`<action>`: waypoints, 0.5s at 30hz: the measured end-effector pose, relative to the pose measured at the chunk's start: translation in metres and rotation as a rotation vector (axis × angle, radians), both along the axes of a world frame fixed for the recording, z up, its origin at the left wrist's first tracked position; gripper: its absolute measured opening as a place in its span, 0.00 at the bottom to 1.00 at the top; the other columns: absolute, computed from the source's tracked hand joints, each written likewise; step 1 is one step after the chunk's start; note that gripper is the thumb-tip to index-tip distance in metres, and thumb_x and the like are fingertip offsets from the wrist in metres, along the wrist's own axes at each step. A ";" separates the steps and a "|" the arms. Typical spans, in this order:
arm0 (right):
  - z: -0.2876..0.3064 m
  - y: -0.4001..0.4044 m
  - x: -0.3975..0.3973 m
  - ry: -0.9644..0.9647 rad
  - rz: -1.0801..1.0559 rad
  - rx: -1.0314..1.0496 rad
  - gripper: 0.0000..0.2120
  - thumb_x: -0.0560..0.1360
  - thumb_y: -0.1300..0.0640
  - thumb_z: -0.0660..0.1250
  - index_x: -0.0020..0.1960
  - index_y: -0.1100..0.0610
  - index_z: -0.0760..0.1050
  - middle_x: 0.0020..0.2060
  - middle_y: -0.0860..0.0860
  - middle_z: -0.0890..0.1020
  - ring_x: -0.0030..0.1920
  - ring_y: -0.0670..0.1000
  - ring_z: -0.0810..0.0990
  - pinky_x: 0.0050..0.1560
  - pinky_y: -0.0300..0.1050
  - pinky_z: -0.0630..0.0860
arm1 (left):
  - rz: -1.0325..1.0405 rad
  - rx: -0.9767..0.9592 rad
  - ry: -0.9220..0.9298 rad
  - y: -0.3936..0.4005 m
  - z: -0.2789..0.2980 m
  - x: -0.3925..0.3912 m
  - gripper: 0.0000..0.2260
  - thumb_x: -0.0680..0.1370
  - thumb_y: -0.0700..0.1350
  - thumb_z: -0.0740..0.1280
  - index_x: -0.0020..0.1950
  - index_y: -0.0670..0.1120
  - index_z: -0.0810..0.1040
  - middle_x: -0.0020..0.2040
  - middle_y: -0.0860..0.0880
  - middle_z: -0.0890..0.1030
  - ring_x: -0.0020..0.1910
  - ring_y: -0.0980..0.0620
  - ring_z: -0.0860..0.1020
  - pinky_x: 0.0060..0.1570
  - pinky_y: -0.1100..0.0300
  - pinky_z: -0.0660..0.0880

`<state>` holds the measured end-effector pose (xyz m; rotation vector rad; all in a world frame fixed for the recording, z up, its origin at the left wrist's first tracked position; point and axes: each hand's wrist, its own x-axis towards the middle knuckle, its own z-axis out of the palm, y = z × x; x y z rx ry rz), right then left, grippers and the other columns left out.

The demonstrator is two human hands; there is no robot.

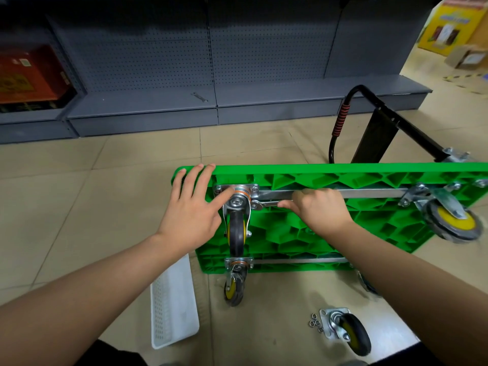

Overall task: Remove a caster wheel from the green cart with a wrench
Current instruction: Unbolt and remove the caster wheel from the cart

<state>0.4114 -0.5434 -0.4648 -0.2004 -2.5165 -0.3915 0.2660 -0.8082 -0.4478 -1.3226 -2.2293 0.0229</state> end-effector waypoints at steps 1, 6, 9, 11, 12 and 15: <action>0.000 -0.001 0.001 -0.005 -0.010 -0.009 0.28 0.76 0.36 0.59 0.26 0.55 0.68 0.19 0.52 0.71 0.18 0.56 0.71 0.26 0.39 0.57 | -0.001 -0.003 -0.007 0.000 0.001 0.000 0.27 0.73 0.45 0.67 0.73 0.55 0.73 0.77 0.34 0.63 0.75 0.31 0.61 0.73 0.32 0.56; 0.013 -0.006 0.004 -0.130 -0.050 -0.013 0.28 0.70 0.38 0.74 0.24 0.56 0.70 0.19 0.52 0.73 0.17 0.56 0.72 0.26 0.38 0.59 | -0.008 0.000 -0.067 -0.002 0.005 0.003 0.28 0.73 0.45 0.69 0.74 0.56 0.72 0.77 0.34 0.63 0.75 0.31 0.61 0.73 0.31 0.55; 0.028 -0.013 0.013 -0.171 -0.106 -0.008 0.27 0.67 0.38 0.77 0.24 0.55 0.70 0.18 0.52 0.72 0.16 0.56 0.72 0.26 0.38 0.59 | -0.034 0.039 -0.130 -0.005 0.011 0.004 0.25 0.75 0.45 0.68 0.73 0.54 0.72 0.76 0.35 0.64 0.75 0.31 0.61 0.74 0.32 0.57; 0.036 -0.020 0.021 -0.163 -0.140 -0.024 0.28 0.67 0.38 0.78 0.23 0.55 0.69 0.17 0.52 0.71 0.16 0.56 0.72 0.27 0.37 0.58 | -0.087 0.072 -0.129 -0.005 0.010 0.005 0.20 0.77 0.45 0.67 0.69 0.49 0.75 0.74 0.36 0.68 0.74 0.31 0.63 0.72 0.33 0.61; 0.038 -0.025 0.024 -0.155 -0.152 -0.024 0.28 0.67 0.37 0.77 0.24 0.55 0.69 0.17 0.52 0.71 0.17 0.56 0.73 0.27 0.37 0.58 | -0.122 0.096 -0.117 -0.006 0.008 0.008 0.16 0.78 0.45 0.66 0.65 0.47 0.77 0.71 0.37 0.71 0.71 0.32 0.66 0.69 0.34 0.66; 0.053 -0.041 0.031 -0.200 -0.202 -0.070 0.27 0.77 0.33 0.62 0.33 0.53 0.74 0.27 0.53 0.80 0.31 0.59 0.82 0.31 0.42 0.63 | -0.223 0.218 -0.086 -0.004 0.011 0.020 0.09 0.79 0.47 0.66 0.50 0.42 0.80 0.55 0.43 0.78 0.54 0.39 0.74 0.52 0.43 0.75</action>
